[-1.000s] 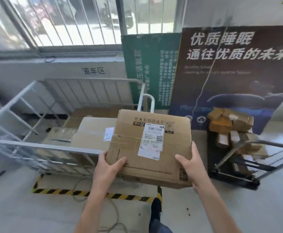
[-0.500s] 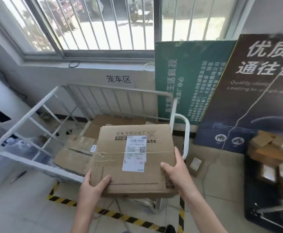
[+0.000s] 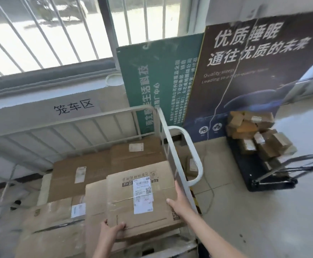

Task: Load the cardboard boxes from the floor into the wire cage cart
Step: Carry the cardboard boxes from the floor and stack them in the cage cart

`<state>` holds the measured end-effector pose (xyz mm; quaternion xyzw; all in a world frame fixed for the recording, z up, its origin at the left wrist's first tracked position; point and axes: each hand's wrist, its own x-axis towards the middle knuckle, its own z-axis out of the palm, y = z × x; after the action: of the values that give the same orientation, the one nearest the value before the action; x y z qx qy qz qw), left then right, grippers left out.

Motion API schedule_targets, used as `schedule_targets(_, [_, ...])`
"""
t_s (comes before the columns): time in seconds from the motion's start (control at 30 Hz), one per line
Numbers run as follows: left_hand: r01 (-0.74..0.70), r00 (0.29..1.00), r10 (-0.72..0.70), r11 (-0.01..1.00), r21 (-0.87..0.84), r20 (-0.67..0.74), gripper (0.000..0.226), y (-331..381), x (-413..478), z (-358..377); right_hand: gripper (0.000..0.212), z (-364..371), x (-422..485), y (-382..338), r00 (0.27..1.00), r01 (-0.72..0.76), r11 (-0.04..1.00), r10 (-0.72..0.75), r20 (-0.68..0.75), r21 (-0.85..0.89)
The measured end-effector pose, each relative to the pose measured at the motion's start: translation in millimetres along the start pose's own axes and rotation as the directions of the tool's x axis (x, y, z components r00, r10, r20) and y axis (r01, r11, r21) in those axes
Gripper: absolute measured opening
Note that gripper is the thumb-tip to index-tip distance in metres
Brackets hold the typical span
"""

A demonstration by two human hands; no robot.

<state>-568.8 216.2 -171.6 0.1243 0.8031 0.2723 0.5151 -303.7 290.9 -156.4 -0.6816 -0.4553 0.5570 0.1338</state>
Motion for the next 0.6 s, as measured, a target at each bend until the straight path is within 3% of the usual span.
schedule_targets(0.17, [0.089, 0.993, -0.094, 0.994, 0.067, 0.067, 0.071, -3, 18, 7, 0.081, 18, -2, 6, 0.992, -0.085, 0.986, 0.070, -0.106, -0.140])
schedule_targets(0.33, [0.044, 0.988, -0.071, 0.981, 0.191, 0.141, 0.082, -4, 1, 4, 0.072, 20, -22, 5, 0.974, -0.138, 0.975, 0.102, -0.202, -0.172])
schedule_targets(0.47, [-0.203, 0.978, 0.204, 0.899, 0.388, 0.037, 0.085, 12, -27, 33, 0.061, 9, -54, 11, 0.955, -0.021, 0.997, -0.001, -0.297, -0.071])
schedule_targets(0.53, [-0.366, 0.928, 0.352, 0.796, 0.482, 0.123, 0.083, 23, -62, 64, 0.061, -7, -75, 23, 0.932, 0.033, 0.999, -0.041, -0.359, -0.028])
schedule_targets(0.6, [-0.561, 0.826, 0.493, 0.669, 0.488, 0.273, 0.074, 27, -100, 107, 0.061, -30, -100, 45, 0.898, 0.063, 0.998, -0.070, -0.434, -0.031])
